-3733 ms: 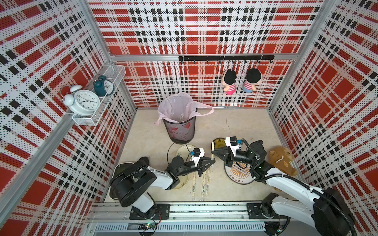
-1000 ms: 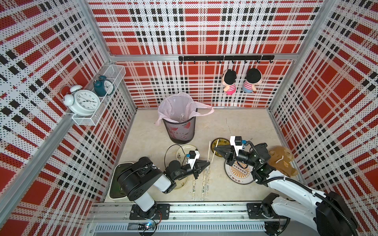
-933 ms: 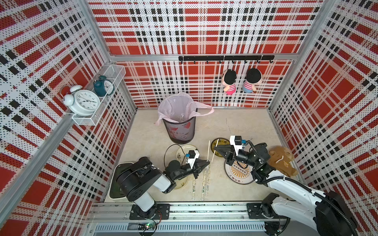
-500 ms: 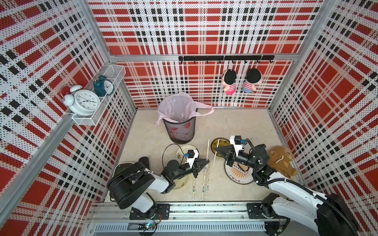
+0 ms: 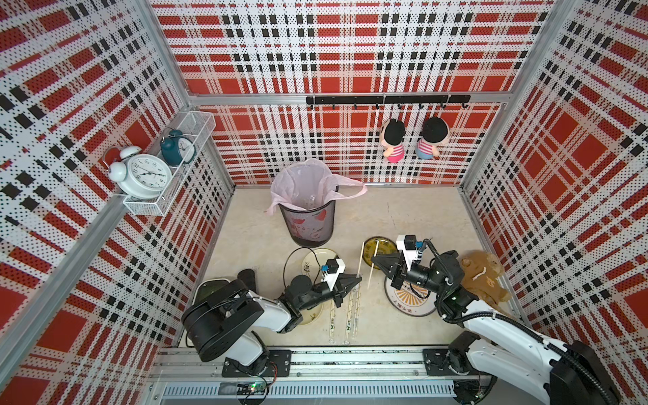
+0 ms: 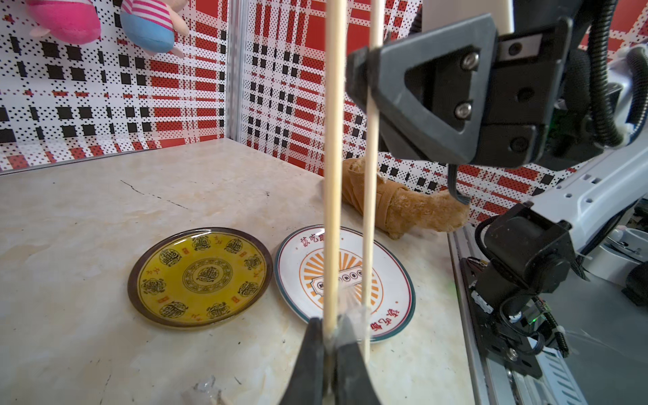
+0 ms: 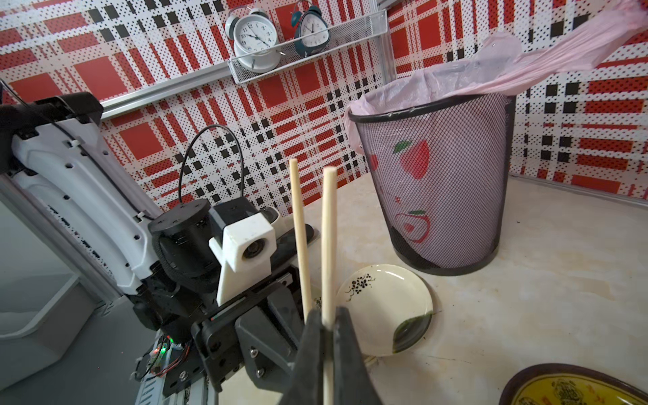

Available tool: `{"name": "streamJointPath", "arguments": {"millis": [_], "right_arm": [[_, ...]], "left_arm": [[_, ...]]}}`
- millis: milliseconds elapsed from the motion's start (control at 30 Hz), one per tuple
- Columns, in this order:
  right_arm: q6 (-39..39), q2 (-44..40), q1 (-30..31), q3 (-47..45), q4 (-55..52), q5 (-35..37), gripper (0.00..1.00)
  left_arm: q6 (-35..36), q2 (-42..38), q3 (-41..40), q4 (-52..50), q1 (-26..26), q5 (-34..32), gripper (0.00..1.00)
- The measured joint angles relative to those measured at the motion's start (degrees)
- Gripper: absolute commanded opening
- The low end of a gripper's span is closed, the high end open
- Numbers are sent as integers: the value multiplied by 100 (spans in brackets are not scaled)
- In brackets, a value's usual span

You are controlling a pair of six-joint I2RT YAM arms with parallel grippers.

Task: Remove the packaging of disposable chopsticks
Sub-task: Remove the packet bag from the disposable chopsticks.

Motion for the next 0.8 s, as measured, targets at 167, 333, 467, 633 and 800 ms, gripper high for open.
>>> {"name": "streamJointPath", "arguments": {"millis": [167, 333, 467, 633, 800], "right_arm": [[153, 306, 0, -17, 389, -400, 0], [201, 470, 0, -11, 413, -413, 0], [308, 726, 0, -11, 614, -396, 0], [452, 1056, 0, -11, 946, -398, 0], [540, 1445, 0, -7, 1255, -463, 0]], "left_arm": [[-2, 13, 17, 2, -22, 4, 0], [-17, 87, 35, 13, -26, 2, 0], [-74, 160, 42, -2, -22, 11, 0], [-122, 162, 42, -35, -22, 24, 0], [-157, 243, 103, -166, -15, 39, 0]]}}
